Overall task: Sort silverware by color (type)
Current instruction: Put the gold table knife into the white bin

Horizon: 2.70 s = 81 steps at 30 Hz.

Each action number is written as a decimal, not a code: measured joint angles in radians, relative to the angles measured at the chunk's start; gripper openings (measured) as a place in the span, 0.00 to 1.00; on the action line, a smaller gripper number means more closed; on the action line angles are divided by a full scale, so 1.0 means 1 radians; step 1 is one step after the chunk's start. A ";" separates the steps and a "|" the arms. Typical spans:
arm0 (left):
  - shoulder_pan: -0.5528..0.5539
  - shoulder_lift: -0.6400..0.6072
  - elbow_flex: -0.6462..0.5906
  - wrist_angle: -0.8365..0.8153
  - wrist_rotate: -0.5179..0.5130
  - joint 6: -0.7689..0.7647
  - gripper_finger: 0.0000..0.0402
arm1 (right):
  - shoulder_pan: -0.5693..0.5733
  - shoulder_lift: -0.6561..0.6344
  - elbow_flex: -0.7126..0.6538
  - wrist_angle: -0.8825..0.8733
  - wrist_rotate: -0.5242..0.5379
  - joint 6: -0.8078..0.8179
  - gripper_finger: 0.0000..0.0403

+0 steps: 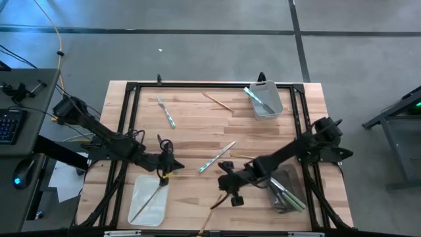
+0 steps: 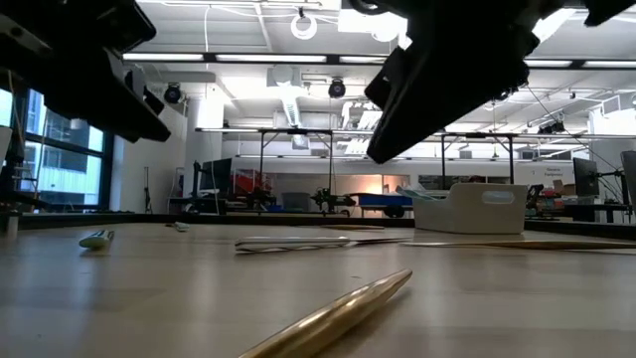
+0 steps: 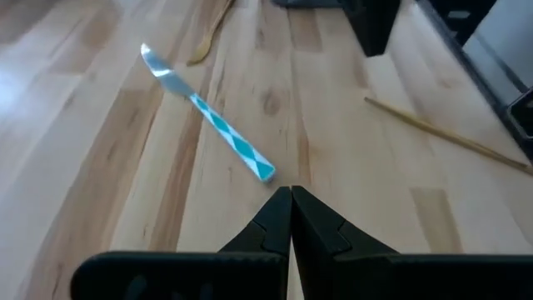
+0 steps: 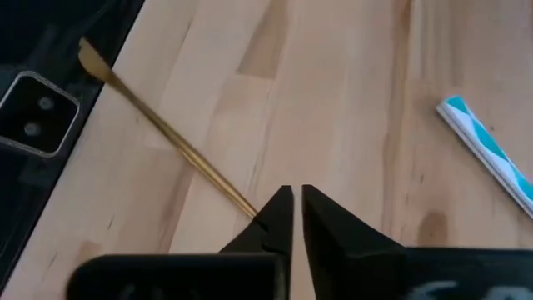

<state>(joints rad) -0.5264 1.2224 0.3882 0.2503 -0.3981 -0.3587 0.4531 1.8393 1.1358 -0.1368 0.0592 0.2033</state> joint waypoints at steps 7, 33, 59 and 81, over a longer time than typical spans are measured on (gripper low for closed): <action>0.027 0.072 0.000 0.008 -0.027 -0.021 0.00 | -0.044 0.006 0.000 0.000 -0.017 -0.092 0.26; 0.144 0.090 0.000 0.145 0.058 0.065 0.00 | -0.093 0.125 0.001 0.050 -0.404 -0.344 0.36; 0.154 0.090 0.000 0.152 0.042 0.109 0.00 | -0.096 0.203 0.005 0.089 -0.294 -0.202 0.03; 0.110 0.237 0.150 0.135 0.154 0.125 0.00 | -0.133 0.201 0.000 0.061 -0.100 -0.005 0.00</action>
<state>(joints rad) -0.4164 1.4599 0.5386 0.3852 -0.2440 -0.2333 0.3199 2.0399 1.1358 -0.0753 -0.0412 0.1987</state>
